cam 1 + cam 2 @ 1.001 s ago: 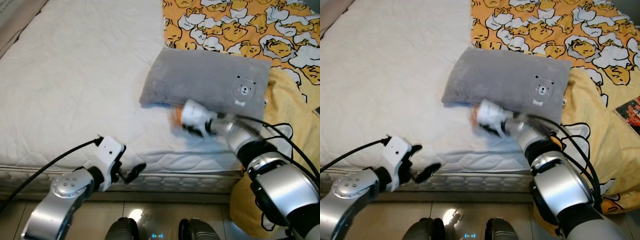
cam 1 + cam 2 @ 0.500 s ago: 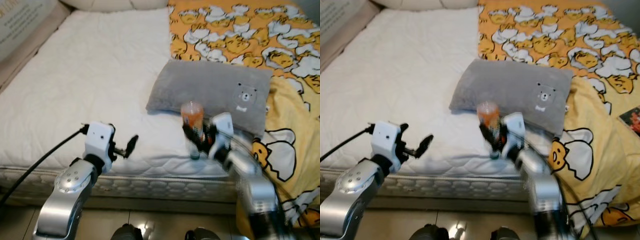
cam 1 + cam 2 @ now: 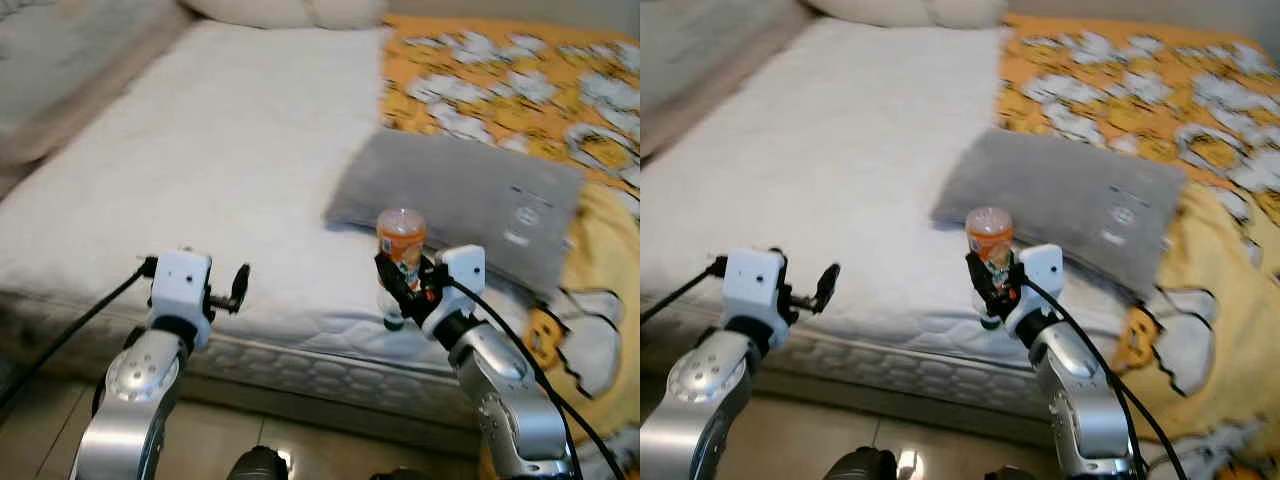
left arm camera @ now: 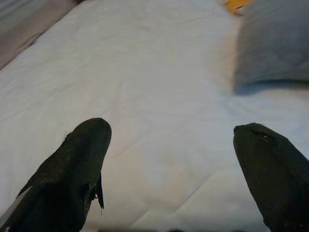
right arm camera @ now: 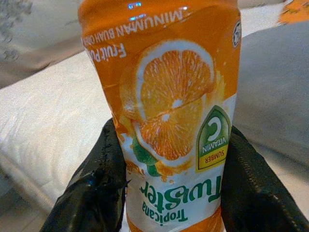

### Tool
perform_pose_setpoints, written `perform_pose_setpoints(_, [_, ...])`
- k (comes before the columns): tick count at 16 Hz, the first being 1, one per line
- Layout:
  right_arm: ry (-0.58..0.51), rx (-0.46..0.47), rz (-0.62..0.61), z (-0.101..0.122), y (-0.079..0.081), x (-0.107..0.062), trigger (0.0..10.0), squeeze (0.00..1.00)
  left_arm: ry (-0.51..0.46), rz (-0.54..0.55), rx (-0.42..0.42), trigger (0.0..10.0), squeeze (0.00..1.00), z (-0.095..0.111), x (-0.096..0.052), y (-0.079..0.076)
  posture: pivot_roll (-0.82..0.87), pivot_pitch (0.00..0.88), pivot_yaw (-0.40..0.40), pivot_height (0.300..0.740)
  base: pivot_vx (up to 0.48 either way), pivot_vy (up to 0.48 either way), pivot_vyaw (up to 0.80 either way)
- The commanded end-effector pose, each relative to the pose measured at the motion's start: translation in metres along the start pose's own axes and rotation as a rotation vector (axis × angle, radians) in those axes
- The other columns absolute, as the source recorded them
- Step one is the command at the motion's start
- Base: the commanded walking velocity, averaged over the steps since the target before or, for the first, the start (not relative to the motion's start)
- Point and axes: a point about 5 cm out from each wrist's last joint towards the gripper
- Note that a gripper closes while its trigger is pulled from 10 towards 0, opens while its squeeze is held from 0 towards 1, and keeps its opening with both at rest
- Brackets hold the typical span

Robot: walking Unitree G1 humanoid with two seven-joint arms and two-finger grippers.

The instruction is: Clean up the room

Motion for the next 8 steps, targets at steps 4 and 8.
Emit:
perform_pose_setpoints(4, [0.018,-0.021,-0.056,0.002,0.0,-0.008,10.0,0.0,-0.023,0.029,-0.024,10.0,0.0,0.004,-0.003,0.005,-0.06,0.029,0.016,0.74,0.0,0.0,0.8])
perform_pose_setpoints(8, [0.025,-0.015,-0.091,0.0,-0.001,-0.01,10.0,0.0,-0.001,0.115,-0.084,10.0,0.0,0.0,-0.006,0.013,-0.05,0.037,0.034,0.74,0.0,0.0,0.8])
Point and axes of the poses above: a point about 5 cm out from each wrist's last joint towards the gripper, its own x axis pointing out of the wrist towards the gripper, its own z axis along the axis of the wrist's last joint, y = z × x, and after that the axes turned 7 degrees about x, right-handed
